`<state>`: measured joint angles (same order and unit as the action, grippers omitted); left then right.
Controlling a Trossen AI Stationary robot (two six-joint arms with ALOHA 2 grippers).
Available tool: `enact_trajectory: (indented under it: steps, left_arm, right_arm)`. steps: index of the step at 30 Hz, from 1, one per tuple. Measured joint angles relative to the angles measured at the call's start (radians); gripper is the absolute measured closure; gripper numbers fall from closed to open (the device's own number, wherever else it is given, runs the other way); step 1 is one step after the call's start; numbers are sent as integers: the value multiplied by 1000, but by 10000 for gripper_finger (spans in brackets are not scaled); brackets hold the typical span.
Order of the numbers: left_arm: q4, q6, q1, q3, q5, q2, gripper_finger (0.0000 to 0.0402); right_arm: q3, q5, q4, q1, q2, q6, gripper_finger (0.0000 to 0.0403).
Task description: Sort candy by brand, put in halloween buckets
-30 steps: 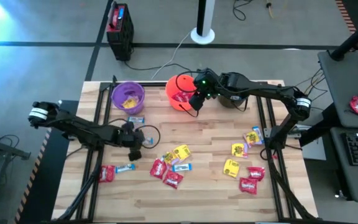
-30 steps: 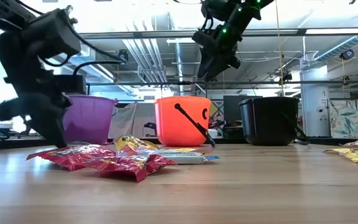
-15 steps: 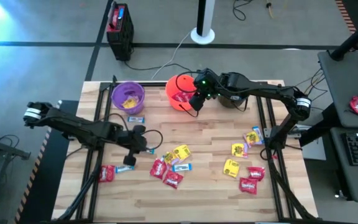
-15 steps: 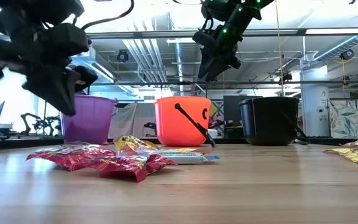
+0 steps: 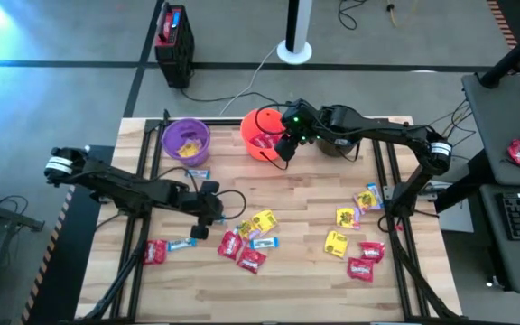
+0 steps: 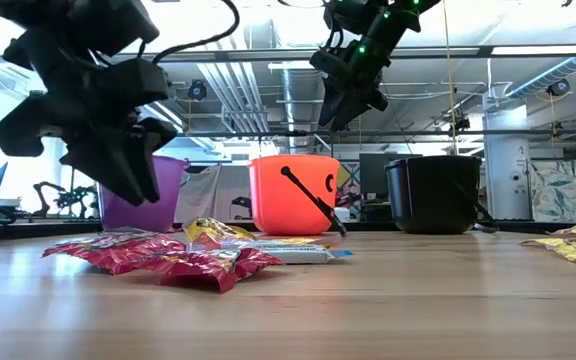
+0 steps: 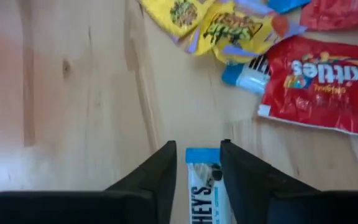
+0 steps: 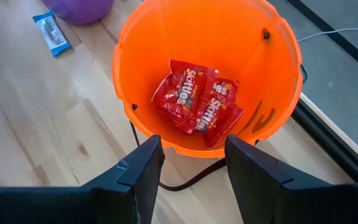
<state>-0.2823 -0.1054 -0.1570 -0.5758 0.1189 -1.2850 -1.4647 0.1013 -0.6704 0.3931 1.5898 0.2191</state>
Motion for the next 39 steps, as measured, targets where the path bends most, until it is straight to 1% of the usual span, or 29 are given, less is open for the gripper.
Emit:
enact_trajectory:
  steps: [3, 6, 9, 13, 15, 18, 28, 34, 39]
  left_arm:
    - [-5, 27, 0, 21, 0, -5, 269]
    - [21, 30, 0, 33, -1, -5, 258]
    - [65, 27, 0, 45, -21, -12, 256]
    - [127, 26, 2, 60, -68, -52, 255]
    - [135, 26, 12, 62, -102, -74, 255]
    - [140, 20, 30, 63, -123, -89, 255]
    - [145, 25, 44, 83, -119, -91, 255]
    - [189, 19, 45, 105, -102, -88, 255]
    - [177, 61, 50, 106, -101, -87, 248]
  right_arm:
    - [0, 0, 0, 0, 0, 1, 236]
    - [1, 0, 0, 0, 0, 1, 236]
    - [1, 0, 1, 0, 0, 1, 236]
    - [3, 1, 2, 0, 0, 1, 236]
    - [3, 1, 2, 0, 0, 1, 236]
    - [4, 1, 2, 0, 0, 2, 236]
    - [6, 2, 1, 0, 0, 7, 236]
    - [6, 3, 1, 0, 0, 6, 236]
    - [6, 3, 1, 0, 0, 6, 236]
